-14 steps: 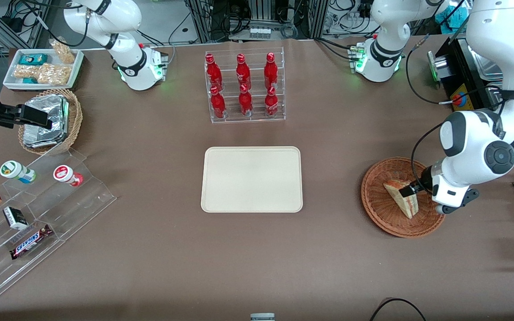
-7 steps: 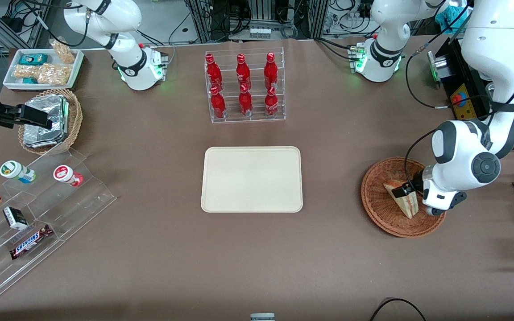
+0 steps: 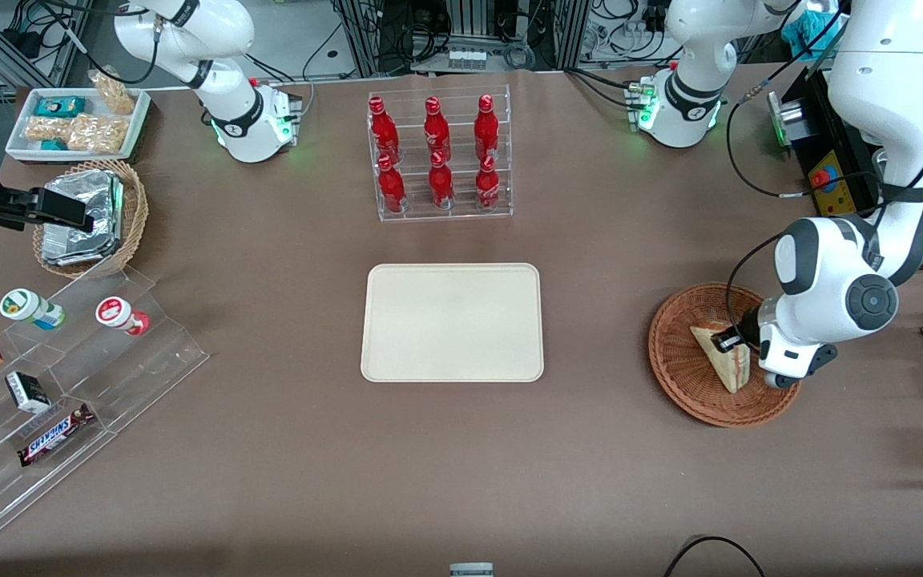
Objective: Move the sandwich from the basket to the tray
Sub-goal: 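Lower the left gripper and close it on the wrapped sandwich, then lift the sandwich and carry it over the cream tray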
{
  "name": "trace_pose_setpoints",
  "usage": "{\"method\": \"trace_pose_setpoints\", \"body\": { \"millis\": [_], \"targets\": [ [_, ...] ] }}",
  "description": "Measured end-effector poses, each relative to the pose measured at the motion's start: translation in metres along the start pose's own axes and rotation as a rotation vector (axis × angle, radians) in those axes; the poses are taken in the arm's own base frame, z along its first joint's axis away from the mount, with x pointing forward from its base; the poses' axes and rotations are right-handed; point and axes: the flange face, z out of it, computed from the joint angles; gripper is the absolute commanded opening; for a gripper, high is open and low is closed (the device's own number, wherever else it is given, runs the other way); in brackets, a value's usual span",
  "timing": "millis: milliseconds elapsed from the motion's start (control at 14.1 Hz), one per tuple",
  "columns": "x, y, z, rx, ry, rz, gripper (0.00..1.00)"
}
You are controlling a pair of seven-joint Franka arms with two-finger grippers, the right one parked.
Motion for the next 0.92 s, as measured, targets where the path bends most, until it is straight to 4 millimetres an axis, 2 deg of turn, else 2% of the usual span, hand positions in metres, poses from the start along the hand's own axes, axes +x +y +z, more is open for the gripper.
{"method": "trace_pose_setpoints", "body": {
  "millis": [141, 283, 354, 495, 636, 778, 919],
  "targets": [
    [-0.003, 0.004, -0.016, 0.003, 0.002, 0.008, 0.15],
    [-0.017, 0.025, -0.047, 0.014, -0.001, 0.042, 0.15],
    [-0.031, 0.046, -0.065, 0.022, 0.0, 0.068, 0.15],
    [-0.077, 0.109, -0.093, 0.033, 0.018, 0.144, 0.15],
    [-0.139, 0.18, -0.092, 0.042, 0.03, 0.254, 0.15],
    [-0.195, 0.236, -0.068, 0.06, 0.014, 0.361, 0.15],
    [-0.236, 0.284, -0.04, 0.069, -0.005, 0.423, 0.15]
  ]
}}
